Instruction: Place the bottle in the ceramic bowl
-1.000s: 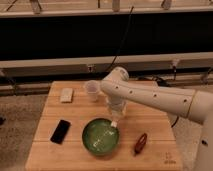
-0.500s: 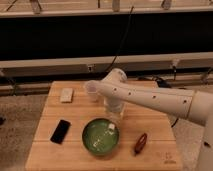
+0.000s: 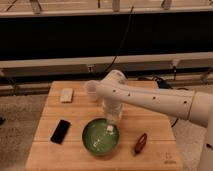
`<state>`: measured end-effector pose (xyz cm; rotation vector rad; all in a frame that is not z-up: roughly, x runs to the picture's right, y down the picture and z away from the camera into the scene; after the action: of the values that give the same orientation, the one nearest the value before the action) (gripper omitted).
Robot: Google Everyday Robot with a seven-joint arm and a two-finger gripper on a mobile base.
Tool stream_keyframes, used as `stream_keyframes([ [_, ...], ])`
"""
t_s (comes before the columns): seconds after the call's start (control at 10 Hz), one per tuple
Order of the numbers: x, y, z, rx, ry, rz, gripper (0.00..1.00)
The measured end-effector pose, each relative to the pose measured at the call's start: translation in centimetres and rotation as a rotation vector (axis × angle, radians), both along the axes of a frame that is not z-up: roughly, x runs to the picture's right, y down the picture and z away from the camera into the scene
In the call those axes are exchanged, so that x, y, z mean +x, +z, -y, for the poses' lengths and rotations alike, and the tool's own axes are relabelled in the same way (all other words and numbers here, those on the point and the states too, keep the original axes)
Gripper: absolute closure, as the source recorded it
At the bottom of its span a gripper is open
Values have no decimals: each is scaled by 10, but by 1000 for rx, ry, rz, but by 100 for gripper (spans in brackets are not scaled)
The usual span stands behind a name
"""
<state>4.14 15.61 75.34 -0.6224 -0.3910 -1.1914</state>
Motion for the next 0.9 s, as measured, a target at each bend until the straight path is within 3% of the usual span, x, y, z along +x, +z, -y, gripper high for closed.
stream_keyframes([
  [0.9, -16, -11, -12, -12, -17, 43, 99],
])
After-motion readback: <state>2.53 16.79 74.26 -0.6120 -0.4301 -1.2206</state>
